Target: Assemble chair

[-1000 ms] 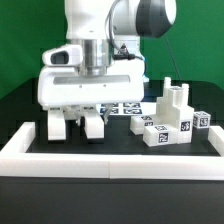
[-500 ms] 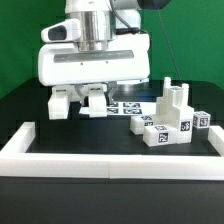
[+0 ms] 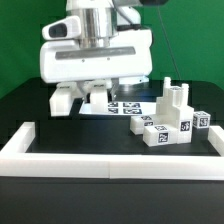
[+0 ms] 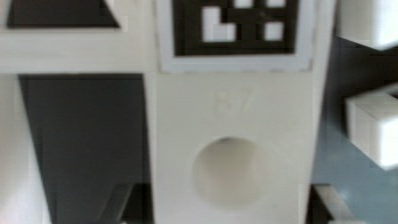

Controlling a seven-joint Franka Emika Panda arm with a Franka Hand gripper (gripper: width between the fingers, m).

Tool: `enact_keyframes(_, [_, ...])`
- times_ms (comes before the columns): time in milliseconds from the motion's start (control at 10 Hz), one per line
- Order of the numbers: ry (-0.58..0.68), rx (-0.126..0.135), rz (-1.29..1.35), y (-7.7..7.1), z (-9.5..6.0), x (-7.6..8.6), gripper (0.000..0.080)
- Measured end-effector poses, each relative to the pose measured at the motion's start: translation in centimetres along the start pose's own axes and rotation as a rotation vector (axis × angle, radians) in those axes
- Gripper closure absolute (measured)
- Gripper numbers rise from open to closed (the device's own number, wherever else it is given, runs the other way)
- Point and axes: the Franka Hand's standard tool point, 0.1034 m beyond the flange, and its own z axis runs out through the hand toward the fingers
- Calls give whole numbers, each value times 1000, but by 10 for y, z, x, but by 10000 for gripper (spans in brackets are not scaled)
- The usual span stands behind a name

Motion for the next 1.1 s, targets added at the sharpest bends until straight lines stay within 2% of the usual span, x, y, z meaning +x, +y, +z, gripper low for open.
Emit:
enact_keyframes(200, [3, 7, 109, -19, -10, 3, 511])
enact_keyframes(300, [3, 8, 104, -22, -10, 4, 511])
enact_keyframes(700, [-3, 9, 340, -22, -7, 2, 511])
enact_keyframes(1100, [-17, 28, 645, -27, -21, 1, 511])
